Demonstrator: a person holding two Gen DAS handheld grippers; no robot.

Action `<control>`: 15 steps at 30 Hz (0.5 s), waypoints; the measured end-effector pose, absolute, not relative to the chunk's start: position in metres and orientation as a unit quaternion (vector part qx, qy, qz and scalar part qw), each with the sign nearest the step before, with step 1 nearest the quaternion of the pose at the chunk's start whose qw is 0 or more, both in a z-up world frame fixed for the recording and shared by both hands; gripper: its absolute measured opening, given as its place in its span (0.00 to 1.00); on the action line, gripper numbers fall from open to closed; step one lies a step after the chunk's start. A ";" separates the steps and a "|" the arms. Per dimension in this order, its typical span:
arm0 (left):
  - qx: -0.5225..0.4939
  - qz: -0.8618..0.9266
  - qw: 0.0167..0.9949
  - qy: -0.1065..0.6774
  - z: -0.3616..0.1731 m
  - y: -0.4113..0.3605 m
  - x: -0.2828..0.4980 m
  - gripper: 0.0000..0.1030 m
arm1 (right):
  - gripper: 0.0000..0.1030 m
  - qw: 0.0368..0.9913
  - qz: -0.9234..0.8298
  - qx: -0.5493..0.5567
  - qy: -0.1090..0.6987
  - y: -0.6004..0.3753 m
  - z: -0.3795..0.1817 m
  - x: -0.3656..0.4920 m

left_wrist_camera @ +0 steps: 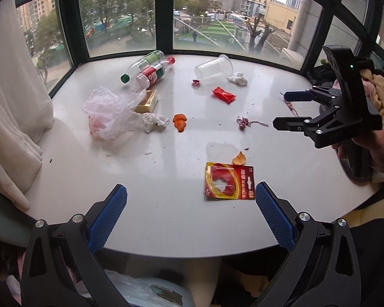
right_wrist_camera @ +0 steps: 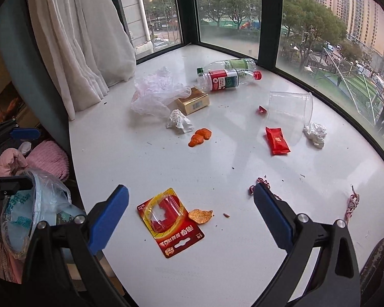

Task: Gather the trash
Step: 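Move both tools back from the bin to above the sill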

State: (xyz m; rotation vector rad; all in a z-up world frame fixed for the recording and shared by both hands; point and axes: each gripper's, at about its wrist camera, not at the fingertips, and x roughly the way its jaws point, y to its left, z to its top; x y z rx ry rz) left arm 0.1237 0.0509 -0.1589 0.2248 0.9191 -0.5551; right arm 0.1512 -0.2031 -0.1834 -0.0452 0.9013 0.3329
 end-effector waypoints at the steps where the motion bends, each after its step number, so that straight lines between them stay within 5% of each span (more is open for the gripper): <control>1: 0.110 -0.265 0.853 0.436 -0.159 0.047 0.128 0.94 | 0.92 0.887 0.157 -0.021 0.434 -0.208 -0.184 0.153; 15: 0.121 -0.276 0.854 0.424 -0.156 -0.002 0.195 0.94 | 0.92 0.890 0.139 -0.012 0.435 -0.255 -0.192 0.192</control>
